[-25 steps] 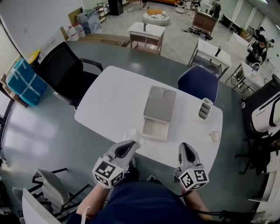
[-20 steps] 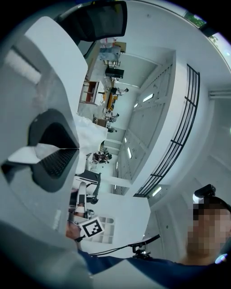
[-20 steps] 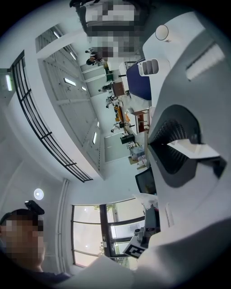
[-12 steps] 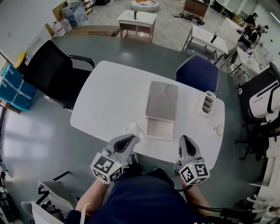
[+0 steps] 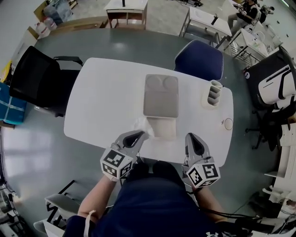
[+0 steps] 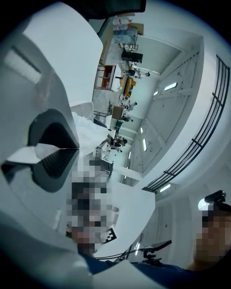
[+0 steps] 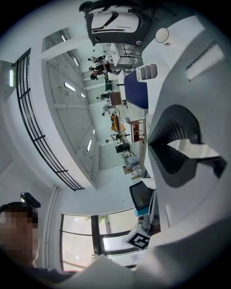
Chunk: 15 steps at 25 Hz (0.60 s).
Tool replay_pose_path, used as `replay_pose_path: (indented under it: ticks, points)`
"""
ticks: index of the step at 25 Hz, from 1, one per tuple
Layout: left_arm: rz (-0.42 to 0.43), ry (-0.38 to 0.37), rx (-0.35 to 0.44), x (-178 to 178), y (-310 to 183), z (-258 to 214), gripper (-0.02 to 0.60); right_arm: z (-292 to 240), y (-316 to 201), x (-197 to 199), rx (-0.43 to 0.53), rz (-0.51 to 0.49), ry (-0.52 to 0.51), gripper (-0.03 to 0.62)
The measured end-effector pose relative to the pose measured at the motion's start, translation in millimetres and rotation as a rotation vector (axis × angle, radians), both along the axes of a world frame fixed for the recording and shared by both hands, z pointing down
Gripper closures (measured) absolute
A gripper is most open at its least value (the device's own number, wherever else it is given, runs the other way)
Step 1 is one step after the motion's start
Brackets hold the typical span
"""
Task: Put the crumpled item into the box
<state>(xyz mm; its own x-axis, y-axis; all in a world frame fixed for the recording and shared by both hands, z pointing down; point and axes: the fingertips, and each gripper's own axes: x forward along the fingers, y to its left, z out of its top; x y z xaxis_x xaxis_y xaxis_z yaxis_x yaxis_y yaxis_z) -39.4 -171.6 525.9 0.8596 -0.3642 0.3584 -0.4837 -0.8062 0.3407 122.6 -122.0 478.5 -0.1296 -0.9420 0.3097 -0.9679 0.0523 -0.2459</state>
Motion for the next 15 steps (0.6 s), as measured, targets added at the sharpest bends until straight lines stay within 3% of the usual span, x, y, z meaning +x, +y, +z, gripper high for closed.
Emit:
replay_pose_path:
  ticks: [10, 15]
  points:
    - [0.100, -0.125, -0.067, 49.2, -0.9, 51.7, 0.575, 23.7, -11.7, 28.8, -0.048, 0.004, -0.046, 0.592]
    - [0.184, -0.305, -0.027, 62.2, -1.5, 94.0, 0.575, 38.6, -8.6, 34.2, -0.082, 0.018, -0.072, 0.592]
